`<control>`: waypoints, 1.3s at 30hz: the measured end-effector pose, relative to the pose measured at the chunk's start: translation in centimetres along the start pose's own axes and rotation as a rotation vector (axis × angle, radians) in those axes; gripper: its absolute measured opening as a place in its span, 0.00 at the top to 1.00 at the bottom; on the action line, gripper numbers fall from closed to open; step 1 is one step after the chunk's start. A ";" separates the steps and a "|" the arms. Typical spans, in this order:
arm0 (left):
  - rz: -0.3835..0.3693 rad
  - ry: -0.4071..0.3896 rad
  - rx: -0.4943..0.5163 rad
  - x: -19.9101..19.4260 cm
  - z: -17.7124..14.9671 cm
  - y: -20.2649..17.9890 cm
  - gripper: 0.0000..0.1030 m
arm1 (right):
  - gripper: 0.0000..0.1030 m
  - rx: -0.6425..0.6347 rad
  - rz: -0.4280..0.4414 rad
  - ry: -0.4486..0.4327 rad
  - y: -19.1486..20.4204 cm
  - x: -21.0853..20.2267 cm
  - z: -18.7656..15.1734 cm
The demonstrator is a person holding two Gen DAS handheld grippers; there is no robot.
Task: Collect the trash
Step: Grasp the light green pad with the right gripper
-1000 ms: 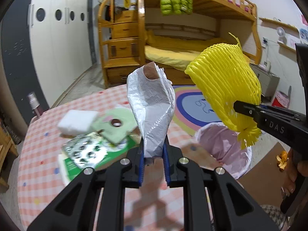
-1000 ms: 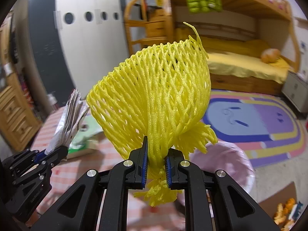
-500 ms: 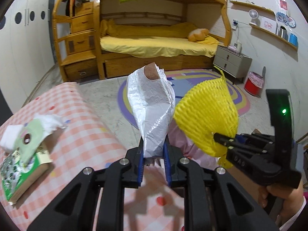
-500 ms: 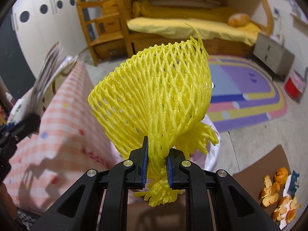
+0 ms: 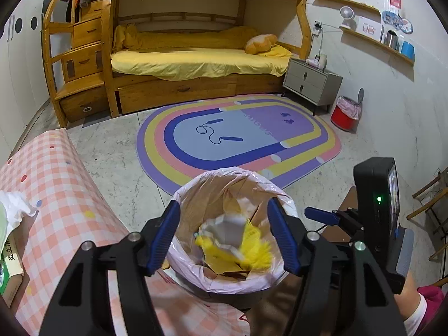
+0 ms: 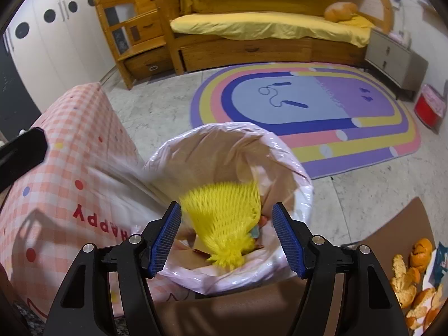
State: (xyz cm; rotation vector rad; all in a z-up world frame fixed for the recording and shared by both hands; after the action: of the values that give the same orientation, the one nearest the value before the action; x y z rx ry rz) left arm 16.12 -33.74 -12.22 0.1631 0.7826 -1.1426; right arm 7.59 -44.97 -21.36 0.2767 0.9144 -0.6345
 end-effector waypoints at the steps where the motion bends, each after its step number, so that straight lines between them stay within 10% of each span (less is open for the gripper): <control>1: 0.007 -0.003 -0.008 -0.2 0.1 0.1 0.38 | 0.34 0.011 -0.006 0.000 -0.3 -0.3 0.0; 9: 0.159 -0.087 -0.063 -6.4 0.3 2.3 0.33 | 0.34 0.053 0.037 -0.089 -0.1 -6.0 1.4; 23: 0.454 -0.188 -0.220 -22.8 -4.8 10.2 0.30 | 0.34 -0.171 0.242 -0.246 14.2 -16.5 2.9; 39: 0.671 -0.121 -0.333 -29.9 -9.9 19.9 0.29 | 0.39 -0.383 0.343 -0.237 27.4 -15.2 3.1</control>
State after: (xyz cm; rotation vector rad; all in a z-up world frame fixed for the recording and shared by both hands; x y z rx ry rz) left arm 23.01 2.33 -5.78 0.0662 0.7204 -0.3773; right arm 19.74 -18.95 -8.34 0.0100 0.7200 -0.1628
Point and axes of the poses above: each gripper's, at about its wrist camera, not at the fingertips, and x roughly the way its jaws point, y to its left, z to its top, the point moved 2 cm from there along x, roughly the way its jaws point, and after that the axes turned 13 degrees about -z, right-handed, at the moved point
